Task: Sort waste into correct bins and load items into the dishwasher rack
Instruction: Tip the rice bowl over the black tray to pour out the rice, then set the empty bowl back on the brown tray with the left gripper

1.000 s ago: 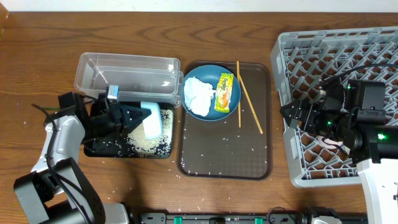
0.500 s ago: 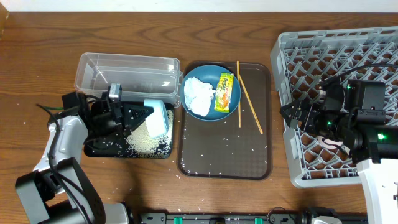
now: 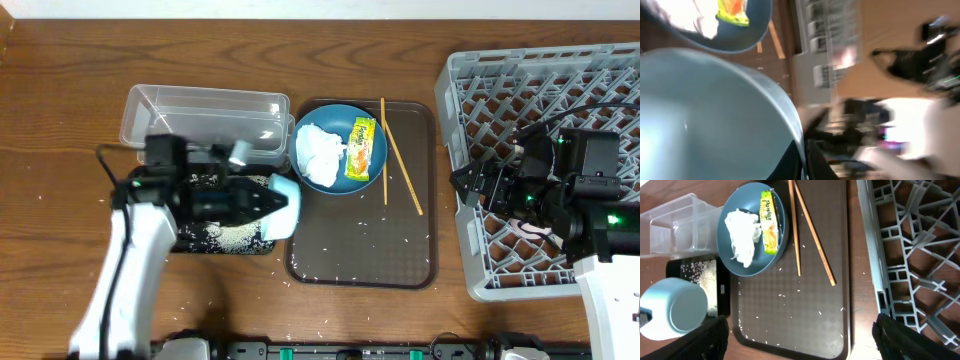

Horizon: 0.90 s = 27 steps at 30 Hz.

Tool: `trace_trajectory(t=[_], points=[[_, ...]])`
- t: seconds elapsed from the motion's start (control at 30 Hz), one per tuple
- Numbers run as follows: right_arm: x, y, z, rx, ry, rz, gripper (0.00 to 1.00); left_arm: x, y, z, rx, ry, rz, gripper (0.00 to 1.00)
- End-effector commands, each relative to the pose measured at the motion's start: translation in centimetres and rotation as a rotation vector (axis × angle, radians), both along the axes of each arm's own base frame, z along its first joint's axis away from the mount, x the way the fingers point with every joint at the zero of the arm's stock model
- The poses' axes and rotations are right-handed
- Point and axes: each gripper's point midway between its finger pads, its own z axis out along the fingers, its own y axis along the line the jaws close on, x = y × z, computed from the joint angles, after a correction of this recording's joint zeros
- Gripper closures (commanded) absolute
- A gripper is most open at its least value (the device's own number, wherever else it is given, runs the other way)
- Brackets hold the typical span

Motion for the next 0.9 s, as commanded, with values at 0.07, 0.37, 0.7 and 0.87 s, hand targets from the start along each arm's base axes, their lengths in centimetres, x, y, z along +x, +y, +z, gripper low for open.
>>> trace_trajectory(t=[0.07,0.37,0.7,0.87], points=[[0.1,0.5,0.6,0.002,-0.021,0.025,0.09,-0.2,0.1,-1.4,0.573,-0.196,0.063,0.94],[0.1,0.5,0.7,0.002,-0.023,0.025,0.09,-3.2,-7.8,-6.9,0.897,-0.357,-0.153,0.92],[0.1,0.5,0.6,0.002,-0.020,0.025,0.09,-3.5,-9.8,-10.2,0.949,-0.305,-0.166,0.50],[0.1,0.5,0.6,0.001,-0.020,0.025,0.08,-2.7,-10.7,-5.8,0.878,-0.368,-0.119,0.36]])
